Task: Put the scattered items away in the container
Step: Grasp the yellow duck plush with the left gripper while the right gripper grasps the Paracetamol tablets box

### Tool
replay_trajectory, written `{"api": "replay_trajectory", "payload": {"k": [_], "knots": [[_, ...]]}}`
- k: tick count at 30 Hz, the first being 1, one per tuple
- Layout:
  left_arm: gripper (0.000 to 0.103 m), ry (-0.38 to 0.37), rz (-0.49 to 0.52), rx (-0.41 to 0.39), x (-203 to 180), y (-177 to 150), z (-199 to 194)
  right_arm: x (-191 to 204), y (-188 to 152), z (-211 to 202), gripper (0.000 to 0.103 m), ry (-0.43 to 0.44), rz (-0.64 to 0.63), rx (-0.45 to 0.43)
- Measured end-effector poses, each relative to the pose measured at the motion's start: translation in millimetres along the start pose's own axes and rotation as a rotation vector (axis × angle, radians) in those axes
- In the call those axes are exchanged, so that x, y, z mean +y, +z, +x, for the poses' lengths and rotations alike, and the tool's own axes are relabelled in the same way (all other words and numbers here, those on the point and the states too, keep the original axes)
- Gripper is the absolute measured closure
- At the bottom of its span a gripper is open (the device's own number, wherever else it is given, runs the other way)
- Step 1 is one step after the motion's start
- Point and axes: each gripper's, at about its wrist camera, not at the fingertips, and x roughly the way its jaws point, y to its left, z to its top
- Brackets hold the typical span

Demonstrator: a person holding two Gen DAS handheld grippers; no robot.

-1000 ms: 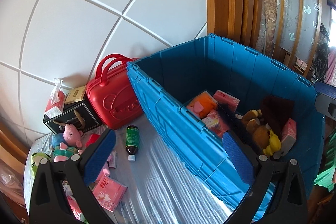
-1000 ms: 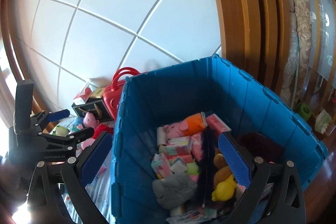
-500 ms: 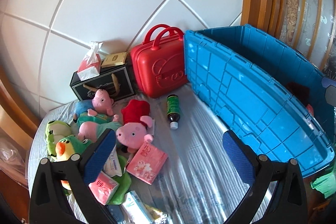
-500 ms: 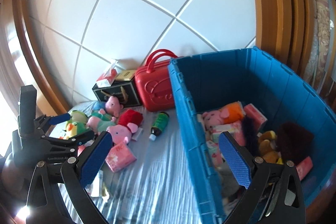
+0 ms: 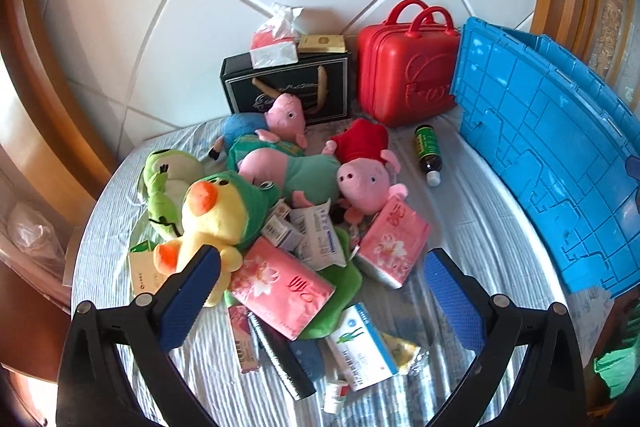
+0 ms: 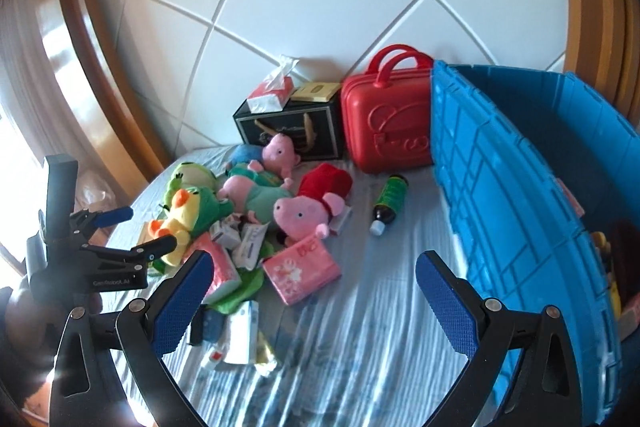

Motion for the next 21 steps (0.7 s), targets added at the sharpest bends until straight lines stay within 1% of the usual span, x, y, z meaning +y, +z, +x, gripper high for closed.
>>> {"api": "replay_trajectory", "payload": {"k": [6, 10, 21], "knots": [[0.000, 0.025, -0.022, 0.045, 44.7, -23.9, 17.1, 40.0, -20.9, 49.1, 0.001, 0.036, -0.022, 0.080], [0.000, 0.028, -0.030, 0.060, 66.4, -33.2, 26.1, 63.0, -32.5, 71.3, 0.001, 0.051, -0.033, 0.113], [0.000, 0.025, -0.018, 0.078, 112.0, -37.2, 61.9, 108.0, -60.3, 121.4, 0.001, 0.051, -0.053, 0.204]]}}
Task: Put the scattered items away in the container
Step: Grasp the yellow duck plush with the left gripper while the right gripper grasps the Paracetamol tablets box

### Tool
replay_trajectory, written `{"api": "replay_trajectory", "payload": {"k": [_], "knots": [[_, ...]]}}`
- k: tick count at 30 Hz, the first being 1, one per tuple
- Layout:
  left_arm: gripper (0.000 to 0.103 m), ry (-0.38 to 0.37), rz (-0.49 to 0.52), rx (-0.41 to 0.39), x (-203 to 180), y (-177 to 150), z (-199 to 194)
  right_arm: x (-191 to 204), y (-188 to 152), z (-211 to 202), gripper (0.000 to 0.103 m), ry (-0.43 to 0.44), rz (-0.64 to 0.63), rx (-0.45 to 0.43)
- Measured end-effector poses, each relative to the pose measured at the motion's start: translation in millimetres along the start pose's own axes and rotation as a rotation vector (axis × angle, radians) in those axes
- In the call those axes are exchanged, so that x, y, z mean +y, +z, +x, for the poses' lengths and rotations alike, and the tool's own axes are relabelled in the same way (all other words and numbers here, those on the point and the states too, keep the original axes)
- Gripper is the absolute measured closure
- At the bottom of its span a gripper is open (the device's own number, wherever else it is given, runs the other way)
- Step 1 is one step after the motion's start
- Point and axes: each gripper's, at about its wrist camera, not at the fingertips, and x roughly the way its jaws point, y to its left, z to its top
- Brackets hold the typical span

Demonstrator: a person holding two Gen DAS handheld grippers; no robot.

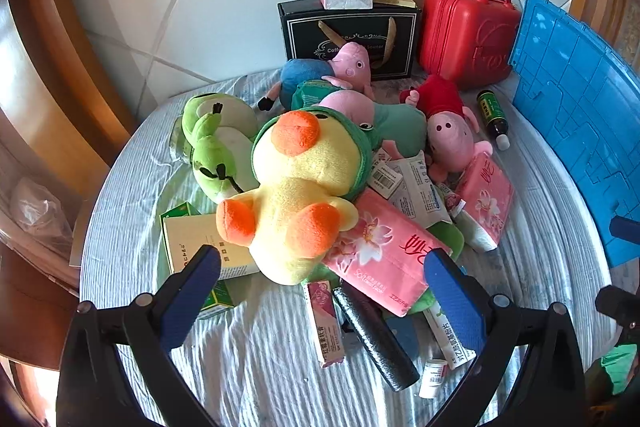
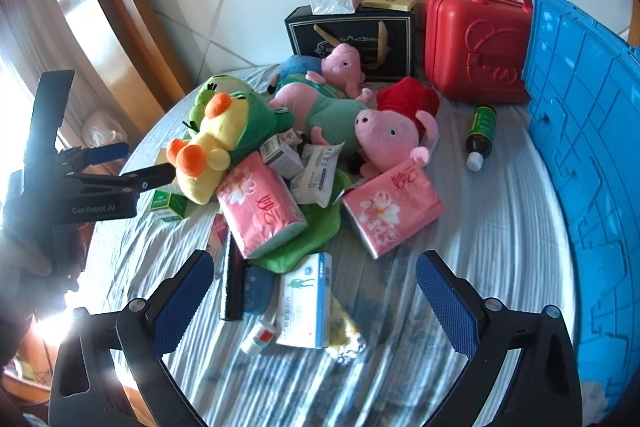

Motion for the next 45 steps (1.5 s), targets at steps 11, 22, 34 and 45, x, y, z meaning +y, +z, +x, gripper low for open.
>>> {"api": "replay_trajectory", "payload": {"k": [11, 22, 34, 45], "knots": [[0.000, -0.058, -0.009, 0.026, 27.3, 11.8, 70.1, 17.1, -35.8, 59.0, 0.001, -0.016, 0.004, 0.129], [0.007, -0.050, 0.016, 0.077, 31.8, 13.6, 123.3, 16.2, -52.9, 90.7, 0.001, -0.038, 0.016, 0.190], [0.044, -0.028, -0.011, 0.017, 51.7, -1.6, 102.4, 25.6, -63.5, 155.9, 0.001, -0.090, -0.064, 0.286], [0.044, -0.037, -0.053, -0.049, 71.5, -15.8, 66.1, 48.1, -70.7, 203.7, 0.019, -0.194, -0.187, 0.323]]}}
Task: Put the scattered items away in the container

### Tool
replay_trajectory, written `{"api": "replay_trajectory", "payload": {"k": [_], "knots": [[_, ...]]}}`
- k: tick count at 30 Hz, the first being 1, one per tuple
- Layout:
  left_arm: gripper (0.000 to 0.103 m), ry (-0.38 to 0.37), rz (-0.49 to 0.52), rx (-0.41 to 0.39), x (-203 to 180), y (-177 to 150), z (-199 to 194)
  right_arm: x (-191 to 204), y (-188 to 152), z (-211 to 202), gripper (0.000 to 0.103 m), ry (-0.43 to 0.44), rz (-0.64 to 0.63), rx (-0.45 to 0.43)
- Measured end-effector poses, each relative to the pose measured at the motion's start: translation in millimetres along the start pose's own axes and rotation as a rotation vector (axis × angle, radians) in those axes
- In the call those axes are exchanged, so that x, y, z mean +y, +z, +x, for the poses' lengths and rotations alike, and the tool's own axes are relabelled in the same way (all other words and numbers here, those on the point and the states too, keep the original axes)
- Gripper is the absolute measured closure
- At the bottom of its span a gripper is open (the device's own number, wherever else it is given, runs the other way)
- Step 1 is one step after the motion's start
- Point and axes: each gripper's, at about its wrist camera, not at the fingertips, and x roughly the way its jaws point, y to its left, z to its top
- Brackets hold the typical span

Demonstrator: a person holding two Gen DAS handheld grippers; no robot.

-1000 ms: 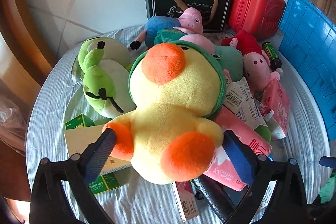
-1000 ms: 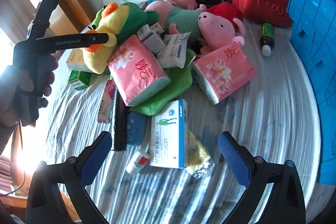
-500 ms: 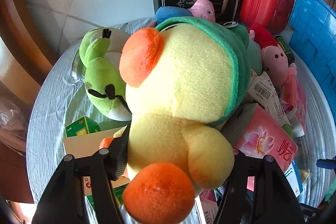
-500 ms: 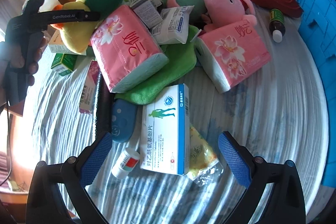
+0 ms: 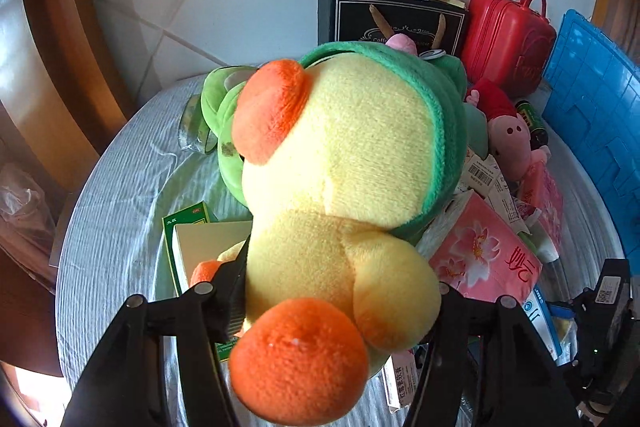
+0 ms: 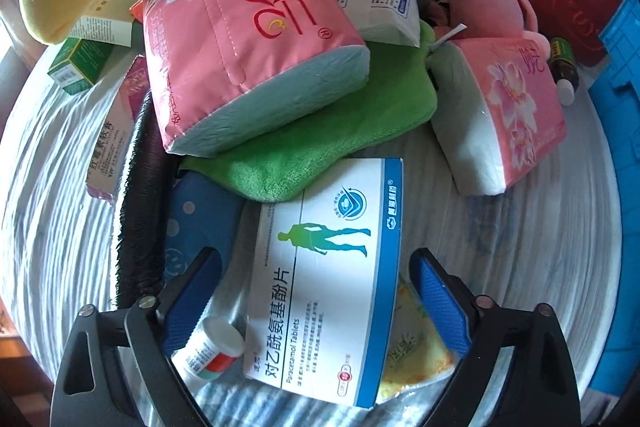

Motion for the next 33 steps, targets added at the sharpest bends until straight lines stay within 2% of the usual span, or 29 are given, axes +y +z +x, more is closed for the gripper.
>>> {"api": "replay_trajectory", "payload": {"k": [1, 7, 21, 27, 33], "knots": [[0.044, 0.002, -0.001, -0.002, 1.2, -1.1, -1.7, 2.1, 0.7, 2.3, 0.030, -0.014, -0.008, 0.005], [0.044, 0.007, -0.017, 0.005, 6.7, -8.2, -3.4, 0.6, 0.1, 1.8, 0.030, -0.003, 0.006, 0.004], [0.044, 0.026, -0.017, 0.013, -4.4, -18.8, -23.4, -14.8, -9.0, -29.6, 0.030, 0.033, 0.044, -0.023], [0.044, 0.025, -0.013, 0.007, -15.3, -19.3, -41.0, -20.9, -14.3, -53.7, 0.030, 0.044, 0.070, -0.053], [0.044, 0.026, -0.001, -0.023, -24.4, -12.8, -66.9, -26.8, -4.0, -91.8, 0.031, 0.054, 0.081, -0.115]]}}
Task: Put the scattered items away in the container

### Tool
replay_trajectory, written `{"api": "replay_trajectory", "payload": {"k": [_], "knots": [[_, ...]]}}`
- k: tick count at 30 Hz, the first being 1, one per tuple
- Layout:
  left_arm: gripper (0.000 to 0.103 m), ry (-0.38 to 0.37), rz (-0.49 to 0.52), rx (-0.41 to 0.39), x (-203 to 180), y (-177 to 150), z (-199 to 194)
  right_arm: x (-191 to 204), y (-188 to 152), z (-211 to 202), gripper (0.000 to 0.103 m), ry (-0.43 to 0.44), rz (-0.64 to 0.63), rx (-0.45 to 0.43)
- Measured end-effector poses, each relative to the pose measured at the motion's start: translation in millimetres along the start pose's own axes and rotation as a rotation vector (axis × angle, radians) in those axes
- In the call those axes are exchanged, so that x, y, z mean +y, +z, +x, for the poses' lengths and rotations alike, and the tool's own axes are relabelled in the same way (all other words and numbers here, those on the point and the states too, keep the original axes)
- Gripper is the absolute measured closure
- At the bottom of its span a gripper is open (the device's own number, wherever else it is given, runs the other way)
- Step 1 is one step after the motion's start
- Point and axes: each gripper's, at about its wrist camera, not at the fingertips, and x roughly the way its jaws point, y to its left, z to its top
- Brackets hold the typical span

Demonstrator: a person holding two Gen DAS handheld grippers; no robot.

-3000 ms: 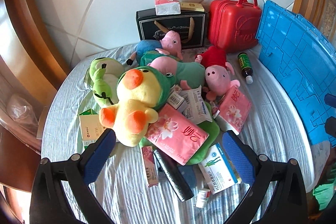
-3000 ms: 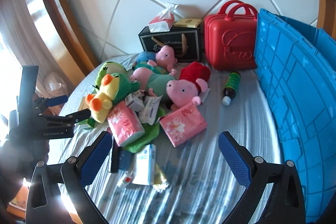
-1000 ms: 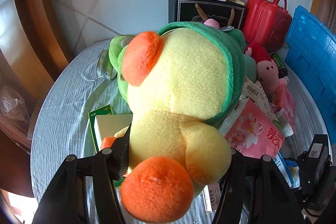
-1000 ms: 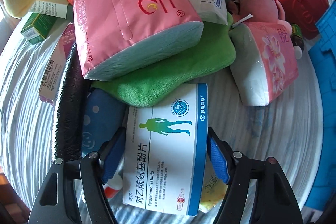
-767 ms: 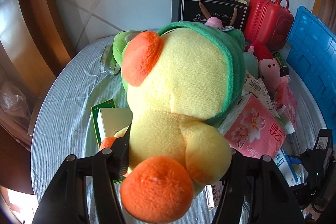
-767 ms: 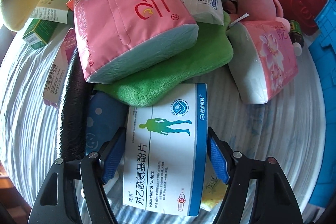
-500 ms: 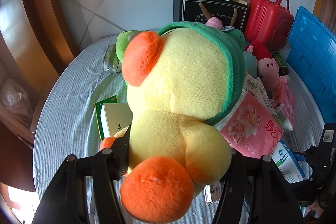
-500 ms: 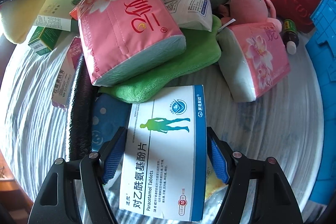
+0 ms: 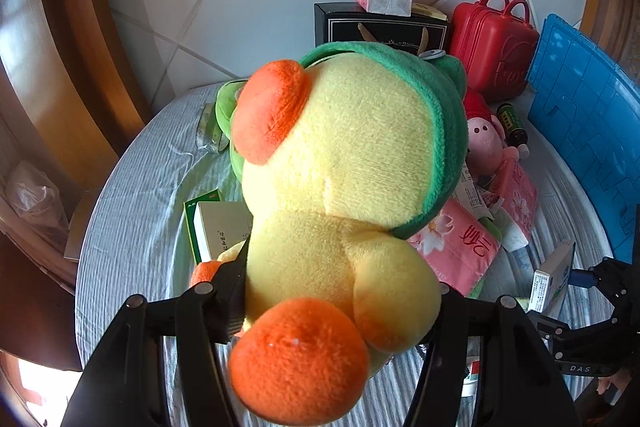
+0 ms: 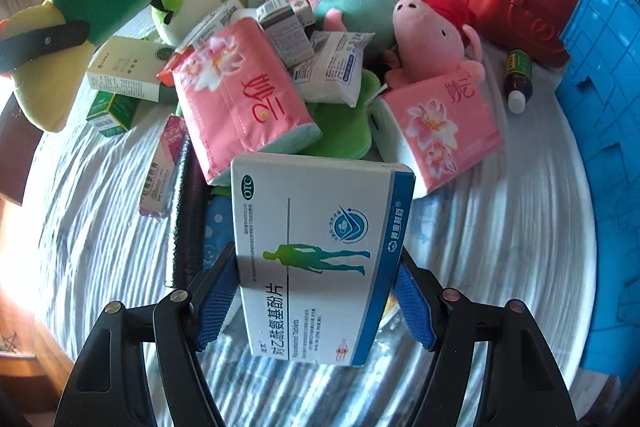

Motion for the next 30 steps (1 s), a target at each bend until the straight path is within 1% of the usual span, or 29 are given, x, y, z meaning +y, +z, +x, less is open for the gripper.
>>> {"api": "replay_trajectory", "payload": {"k": [1, 3, 10, 17, 22, 30], "knots": [[0.044, 0.001, 0.001, -0.005, -0.5, 0.8, -4.3, -2.5, 4.7, -6.5, 0.031, 0.002, -0.002, -0.011], [0.044, 0.004, 0.003, -0.014, -2.4, 2.9, -13.1, -4.9, 2.4, -18.7, 0.031, 0.005, -0.003, -0.034], [0.044, 0.013, -0.004, -0.037, -8.4, 6.2, -42.9, -5.2, 10.4, -67.2, 0.031, 0.019, 0.000, -0.100], [0.044, 0.032, -0.014, -0.068, -23.2, 11.7, -76.0, -14.7, 20.6, -116.9, 0.031, 0.042, -0.021, -0.181], [0.044, 0.053, -0.028, -0.100, -39.4, 18.3, -101.2, -27.4, 25.5, -150.6, 0.031, 0.067, -0.045, -0.240], [0.044, 0.094, -0.041, -0.125, -72.7, 29.0, -127.9, -50.8, 22.2, -187.5, 0.031, 0.119, -0.072, -0.289]]}}
